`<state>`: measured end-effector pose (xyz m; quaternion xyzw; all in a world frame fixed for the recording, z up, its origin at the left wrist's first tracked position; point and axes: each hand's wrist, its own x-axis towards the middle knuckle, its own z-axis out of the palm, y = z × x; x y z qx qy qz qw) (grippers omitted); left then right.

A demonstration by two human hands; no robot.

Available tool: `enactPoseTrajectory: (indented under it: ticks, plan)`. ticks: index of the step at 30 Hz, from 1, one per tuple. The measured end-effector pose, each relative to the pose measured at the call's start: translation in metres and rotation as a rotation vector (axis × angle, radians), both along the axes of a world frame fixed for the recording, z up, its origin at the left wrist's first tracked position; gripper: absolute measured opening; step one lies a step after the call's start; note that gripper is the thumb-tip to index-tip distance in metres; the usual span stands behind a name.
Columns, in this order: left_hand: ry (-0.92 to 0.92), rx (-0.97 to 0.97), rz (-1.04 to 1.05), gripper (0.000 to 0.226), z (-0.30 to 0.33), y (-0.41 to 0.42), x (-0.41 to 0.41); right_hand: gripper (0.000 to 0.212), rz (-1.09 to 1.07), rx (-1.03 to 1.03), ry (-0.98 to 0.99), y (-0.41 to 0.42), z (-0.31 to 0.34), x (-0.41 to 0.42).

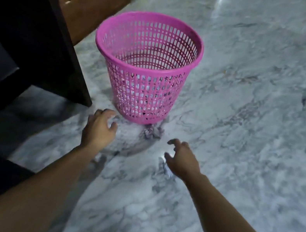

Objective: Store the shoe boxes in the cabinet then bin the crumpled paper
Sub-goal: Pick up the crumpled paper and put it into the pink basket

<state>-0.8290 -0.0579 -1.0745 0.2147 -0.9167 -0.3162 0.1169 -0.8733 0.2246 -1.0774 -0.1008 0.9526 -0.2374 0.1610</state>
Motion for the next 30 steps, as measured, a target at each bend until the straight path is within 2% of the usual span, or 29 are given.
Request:
enactPoseTrajectory:
  ticks: [2,4,6,9,11,15,19,23,26,30]
  plan:
    - [-0.296,-0.059,-0.036,0.052,-0.042,-0.010,0.005,0.048,0.040,0.148,-0.108,0.003,-0.034,0.022]
    - [-0.403,-0.163,-0.135,0.064,-0.066,-0.015,0.004,0.034,0.079,0.169,-0.079,0.003,-0.052,0.038]
    - [-0.430,-0.216,-0.173,0.059,-0.079,-0.015,0.002,0.017,0.108,0.138,-0.033,0.004,-0.060,0.042]
    - [-0.368,-0.299,-0.196,0.031,-0.080,-0.012,0.001,0.013,0.090,0.093,-0.049,0.003,-0.059,0.025]
    - [-0.265,-0.280,-0.239,0.013,-0.081,-0.011,0.001,0.006,0.039,0.033,-0.042,0.003,-0.053,0.005]
    - [-0.040,-0.122,-0.348,0.008,-0.077,0.024,-0.019,0.006,-0.037,-0.108,0.062,-0.012,-0.040,-0.042]
    - [-0.039,-0.151,-0.457,0.040,-0.083,0.066,-0.055,0.020,-0.017,-0.145,0.142,-0.039,-0.040,-0.079]
    - [-0.093,-0.266,-0.449,0.049,-0.108,0.081,-0.063,0.044,0.144,-0.014,0.101,-0.051,-0.061,-0.087]
    - [-0.106,-0.370,-0.365,0.050,-0.109,0.094,-0.047,0.034,0.227,0.039,0.132,-0.053,-0.081,-0.074]
    - [-0.150,-0.395,-0.417,0.055,-0.102,0.095,-0.031,0.030,0.197,0.028,0.166,-0.045,-0.091,-0.070]
